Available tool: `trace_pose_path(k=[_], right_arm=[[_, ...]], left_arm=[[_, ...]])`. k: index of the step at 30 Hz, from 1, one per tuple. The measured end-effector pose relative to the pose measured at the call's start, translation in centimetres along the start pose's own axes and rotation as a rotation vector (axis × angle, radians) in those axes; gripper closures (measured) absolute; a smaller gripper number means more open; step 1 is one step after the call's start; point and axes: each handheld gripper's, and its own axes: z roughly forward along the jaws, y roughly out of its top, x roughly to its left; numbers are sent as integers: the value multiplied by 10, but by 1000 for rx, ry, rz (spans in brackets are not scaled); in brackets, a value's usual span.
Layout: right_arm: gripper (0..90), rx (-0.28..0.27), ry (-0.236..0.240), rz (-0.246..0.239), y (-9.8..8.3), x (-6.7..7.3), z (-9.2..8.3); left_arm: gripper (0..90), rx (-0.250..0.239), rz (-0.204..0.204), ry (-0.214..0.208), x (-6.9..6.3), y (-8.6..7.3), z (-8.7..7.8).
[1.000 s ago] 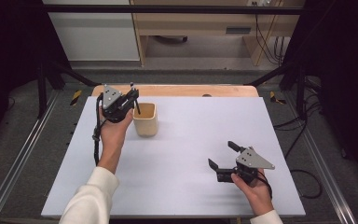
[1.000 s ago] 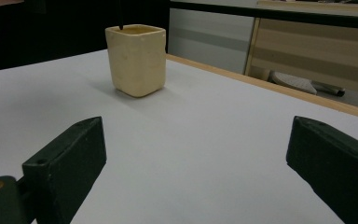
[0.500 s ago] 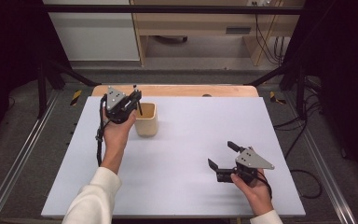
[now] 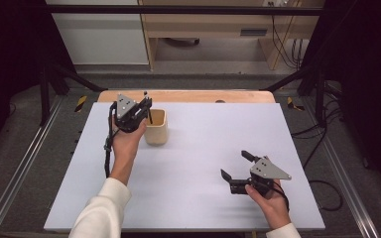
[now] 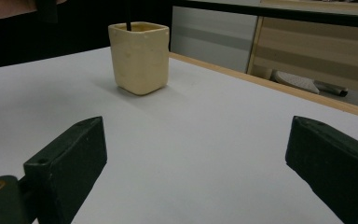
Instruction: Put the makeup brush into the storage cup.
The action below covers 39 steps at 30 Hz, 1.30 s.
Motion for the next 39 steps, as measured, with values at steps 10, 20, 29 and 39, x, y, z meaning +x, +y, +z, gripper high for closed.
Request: trace_pose_path(k=[10,20,29,39], right_arm=[[60,-1,-3,-4,0,-1,0],[63,-4,-1,-7,0,-1,-1],[63,-5,0,-1,1,-1,-1],[63,-3,2,-8,1,-1,-1]], left_arm=[[834,-2,-31,4,3,-7,0],[834,-2,-27,7,3,-11,-1],[834,6,-26,6,2,-16,0],[834,11,-28,7,1,-21,1]])
